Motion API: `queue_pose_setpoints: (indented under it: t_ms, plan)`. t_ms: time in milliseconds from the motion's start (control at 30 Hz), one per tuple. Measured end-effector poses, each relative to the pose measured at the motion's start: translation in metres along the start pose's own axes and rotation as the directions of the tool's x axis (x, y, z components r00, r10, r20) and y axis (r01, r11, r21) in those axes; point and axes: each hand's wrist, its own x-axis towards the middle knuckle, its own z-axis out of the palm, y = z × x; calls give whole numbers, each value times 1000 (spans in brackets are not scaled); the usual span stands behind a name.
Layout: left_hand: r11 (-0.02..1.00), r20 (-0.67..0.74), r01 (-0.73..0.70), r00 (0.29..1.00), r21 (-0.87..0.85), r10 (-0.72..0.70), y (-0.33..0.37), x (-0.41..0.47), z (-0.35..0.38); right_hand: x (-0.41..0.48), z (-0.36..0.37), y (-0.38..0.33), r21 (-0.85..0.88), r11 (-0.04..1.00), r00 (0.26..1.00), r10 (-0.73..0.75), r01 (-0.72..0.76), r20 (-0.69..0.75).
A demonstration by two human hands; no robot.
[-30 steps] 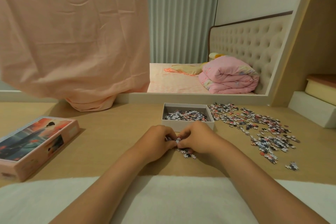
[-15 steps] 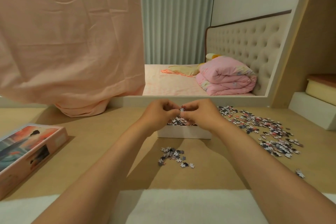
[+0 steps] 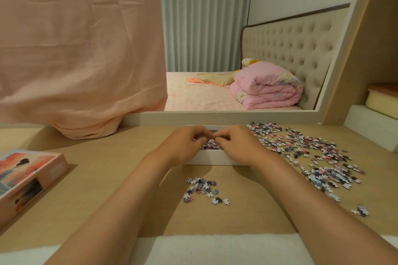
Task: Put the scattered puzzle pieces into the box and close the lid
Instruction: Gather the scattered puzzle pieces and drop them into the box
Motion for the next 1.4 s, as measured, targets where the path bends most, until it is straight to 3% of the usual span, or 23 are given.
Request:
queue_pose_setpoints:
  t_ms: [133, 267, 400, 500, 567, 667, 800, 900, 1033, 1200, 1400]
  plan:
    - [960, 50, -13, 999, 280, -1, -7, -5, 1, -5, 4, 5, -113, 993, 995, -8, 19, 98]
    - [978, 56, -6, 998, 209, -6, -5, -11, -1, -6, -3, 3, -109, 994, 998, -22, 28, 55]
    - [973, -43, -98, 993, 209, 109, -3, -16, -9, -16, -20, -21, -68, 994, 996, -87, 86, 0]
    - [957, -98, -157, 978, 244, 185, 3, -32, -17, -26, -24, -36, -23, 994, 991, -104, 106, 87]
    - [961, -44, -147, 986, 233, 162, 5, -44, -22, -37, -22, -43, -39, 993, 972, -97, 108, 215]
    - [966, 145, -49, 989, 255, 11, 3, -62, -25, -52, -15, -50, -128, 984, 909, -60, 123, 412]
    - [902, 343, -1, 925, 433, -163, -5, -80, -19, -64, -4, -51, -197, 965, 841, -43, 175, 540]
    - [930, 323, -29, 941, 367, -98, -8, -82, -14, -64, 0, -47, -198, 959, 855, -72, 200, 513]
    - [944, 274, -128, 961, 306, 42, -2, -82, -6, -64, -2, -37, -145, 984, 887, -30, 109, 461]
    - [943, 276, -157, 958, 293, 73, 1, -82, -4, -71, -22, -23, -177, 984, 864, 100, -13, 493]
    - [940, 268, -216, 953, 265, 143, 6, -82, 4, -69, -10, -25, -117, 993, 914, 66, -20, 400]
